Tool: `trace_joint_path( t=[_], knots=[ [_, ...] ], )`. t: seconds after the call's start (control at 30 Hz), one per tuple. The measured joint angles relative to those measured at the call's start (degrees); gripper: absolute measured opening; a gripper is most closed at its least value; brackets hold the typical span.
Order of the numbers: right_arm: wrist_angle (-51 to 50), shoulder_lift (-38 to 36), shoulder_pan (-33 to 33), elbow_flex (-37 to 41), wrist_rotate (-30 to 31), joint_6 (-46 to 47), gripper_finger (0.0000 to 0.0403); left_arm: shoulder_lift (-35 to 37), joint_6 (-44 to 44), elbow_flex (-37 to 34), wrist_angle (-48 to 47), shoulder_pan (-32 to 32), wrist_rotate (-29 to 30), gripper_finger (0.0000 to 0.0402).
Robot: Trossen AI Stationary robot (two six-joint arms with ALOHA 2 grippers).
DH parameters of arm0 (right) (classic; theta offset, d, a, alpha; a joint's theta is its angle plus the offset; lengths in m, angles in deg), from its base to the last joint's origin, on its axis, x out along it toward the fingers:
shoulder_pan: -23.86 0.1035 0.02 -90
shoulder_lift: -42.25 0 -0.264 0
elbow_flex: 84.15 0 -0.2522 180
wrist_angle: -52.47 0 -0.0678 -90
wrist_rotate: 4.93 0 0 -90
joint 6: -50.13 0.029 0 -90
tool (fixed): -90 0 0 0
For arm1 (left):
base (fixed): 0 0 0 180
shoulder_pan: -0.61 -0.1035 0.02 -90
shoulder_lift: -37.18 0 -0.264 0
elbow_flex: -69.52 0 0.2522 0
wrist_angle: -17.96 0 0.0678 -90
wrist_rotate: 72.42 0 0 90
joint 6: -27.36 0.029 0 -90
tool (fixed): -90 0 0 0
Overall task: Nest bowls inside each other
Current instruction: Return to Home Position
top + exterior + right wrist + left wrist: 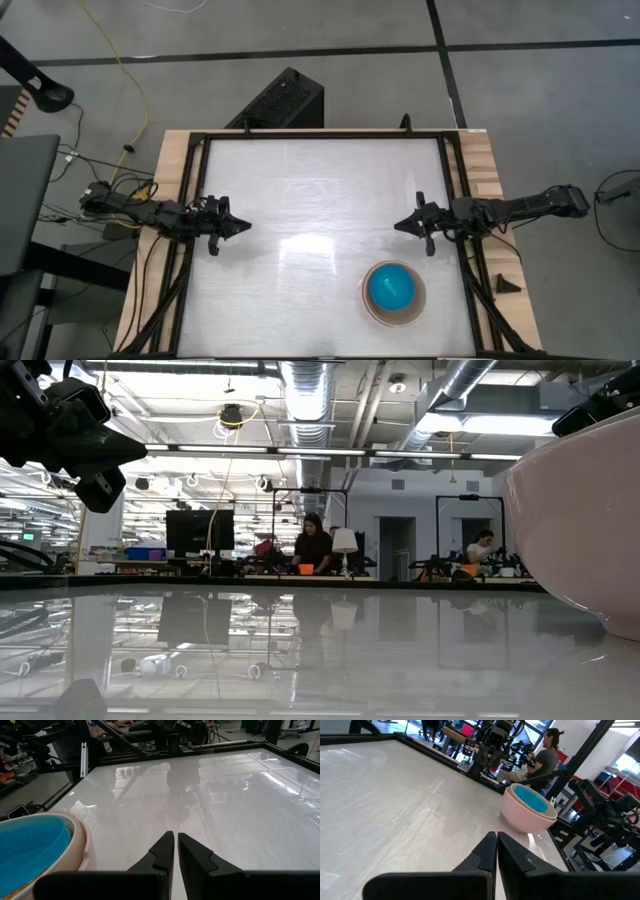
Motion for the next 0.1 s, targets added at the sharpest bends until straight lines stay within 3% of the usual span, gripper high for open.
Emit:
trace_joint_path(
  t=[0.1],
  knots=[
    [0.0,0.0,-0.01,0.0,-0.02,0.01,0.0061,0.01,0.01,0.0,-0.02,0.01,0.0,0.0002]
  ],
)
